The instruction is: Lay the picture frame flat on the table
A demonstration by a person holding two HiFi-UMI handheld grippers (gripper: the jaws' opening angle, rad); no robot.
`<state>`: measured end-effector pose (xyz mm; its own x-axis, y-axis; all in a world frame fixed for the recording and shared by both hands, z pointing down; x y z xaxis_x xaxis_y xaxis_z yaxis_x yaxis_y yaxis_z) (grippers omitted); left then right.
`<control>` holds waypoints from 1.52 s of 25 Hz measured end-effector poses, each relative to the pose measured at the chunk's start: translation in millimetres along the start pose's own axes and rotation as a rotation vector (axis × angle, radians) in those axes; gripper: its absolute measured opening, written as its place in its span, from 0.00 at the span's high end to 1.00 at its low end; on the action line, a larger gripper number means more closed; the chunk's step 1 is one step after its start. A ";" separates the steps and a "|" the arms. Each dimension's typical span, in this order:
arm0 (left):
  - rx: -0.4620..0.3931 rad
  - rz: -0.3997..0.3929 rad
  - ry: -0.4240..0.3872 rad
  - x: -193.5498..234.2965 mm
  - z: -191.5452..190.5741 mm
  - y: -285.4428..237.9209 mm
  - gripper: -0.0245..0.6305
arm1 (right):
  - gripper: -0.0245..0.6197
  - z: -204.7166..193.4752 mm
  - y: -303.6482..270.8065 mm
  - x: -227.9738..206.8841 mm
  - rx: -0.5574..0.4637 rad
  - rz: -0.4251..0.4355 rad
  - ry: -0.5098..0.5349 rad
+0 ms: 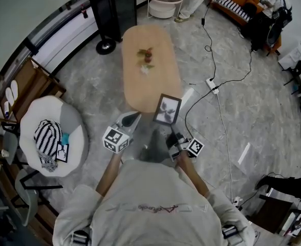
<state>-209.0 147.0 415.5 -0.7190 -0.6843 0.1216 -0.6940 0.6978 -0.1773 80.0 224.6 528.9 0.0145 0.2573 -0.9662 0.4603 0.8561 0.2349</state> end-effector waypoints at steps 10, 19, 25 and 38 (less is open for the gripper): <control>0.005 -0.005 -0.002 9.8 4.2 -26.1 0.96 | 0.85 19.3 -17.1 -8.8 -0.001 0.016 -0.003; -0.002 -0.014 -0.025 31.5 19.3 -69.5 0.96 | 0.85 47.1 -47.5 -24.1 -0.006 0.016 -0.015; 0.004 -0.013 -0.030 48.1 27.4 -106.7 0.96 | 0.85 77.7 -71.9 -34.7 -0.005 0.011 -0.018; -0.009 -0.005 -0.038 88.9 65.2 -199.5 0.96 | 0.85 157.0 -156.4 -49.4 0.005 0.043 -0.017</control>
<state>-132.1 -66.8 398.1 -0.7134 -0.6955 0.0857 -0.6984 0.6957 -0.1681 146.6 7.5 523.2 0.0492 0.2866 -0.9568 0.4637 0.8419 0.2760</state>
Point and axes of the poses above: the fingertips, and each gripper's own axes: y backward along the fingers, x to its left, z out of its top, the point moved 10 cm from there along y, backward along the fingers, and after that the axes turned 11 degrees about z, right-handed, at the moved point
